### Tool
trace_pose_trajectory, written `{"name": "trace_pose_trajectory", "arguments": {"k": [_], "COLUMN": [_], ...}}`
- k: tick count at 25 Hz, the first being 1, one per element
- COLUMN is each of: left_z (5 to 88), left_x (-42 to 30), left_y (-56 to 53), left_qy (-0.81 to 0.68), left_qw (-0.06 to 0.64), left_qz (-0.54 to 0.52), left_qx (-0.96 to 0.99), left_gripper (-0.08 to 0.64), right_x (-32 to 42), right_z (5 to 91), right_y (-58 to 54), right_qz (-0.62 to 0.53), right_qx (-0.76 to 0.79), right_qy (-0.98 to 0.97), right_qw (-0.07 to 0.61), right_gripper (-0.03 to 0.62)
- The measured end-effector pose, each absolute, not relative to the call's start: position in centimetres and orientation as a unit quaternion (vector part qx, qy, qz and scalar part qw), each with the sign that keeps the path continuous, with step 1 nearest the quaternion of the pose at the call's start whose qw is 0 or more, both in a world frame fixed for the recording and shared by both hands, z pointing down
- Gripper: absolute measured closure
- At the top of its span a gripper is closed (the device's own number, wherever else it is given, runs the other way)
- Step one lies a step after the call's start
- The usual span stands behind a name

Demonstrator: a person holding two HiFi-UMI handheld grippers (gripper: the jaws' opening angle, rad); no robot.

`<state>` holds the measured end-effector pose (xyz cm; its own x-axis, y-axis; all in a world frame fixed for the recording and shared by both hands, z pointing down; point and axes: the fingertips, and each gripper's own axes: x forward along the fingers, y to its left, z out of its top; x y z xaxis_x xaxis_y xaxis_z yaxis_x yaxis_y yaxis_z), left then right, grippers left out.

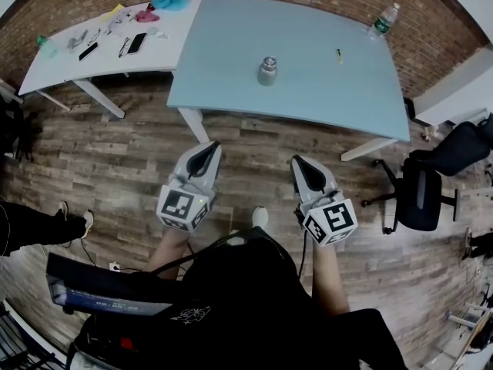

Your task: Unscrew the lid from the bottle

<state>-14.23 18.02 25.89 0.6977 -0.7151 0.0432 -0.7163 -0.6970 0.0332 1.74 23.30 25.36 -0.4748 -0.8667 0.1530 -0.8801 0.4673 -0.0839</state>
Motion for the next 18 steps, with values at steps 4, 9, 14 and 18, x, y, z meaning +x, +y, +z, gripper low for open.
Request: {"name": "trace_pose_trajectory", "arguments": {"k": [4,9,14,18], "left_z": [25.7,25.3,25.2,25.3], "left_x": [-13.4,-12.1,-11.0,-10.4], "left_y": [17.0,16.0,15.5,15.2], "left_qy": [-0.395,-0.403,-0.416,-0.422], "left_qw": [0.02,0.016,0.018,0.017], "left_qz": [0.017,0.017,0.018,0.023], "left_qx": [0.918,0.915,0.909,0.906], "left_gripper": [0.56,0.56,0.56,0.56], "right_x": [2.6,3.7,4.6,5.1], "right_z": [25.3,25.2,25.2,25.3], "right_y": [22.0,20.6,19.7,18.8], "right_qz": [0.076,0.074,0.075,0.077], "right_qx": [0.504,0.493,0.478,0.47], "right_qy": [-0.859,-0.866,-0.874,-0.879], "right_qw": [0.042,0.041,0.041,0.037], "right_gripper": [0.591,0.591,0.591,0.591]}}
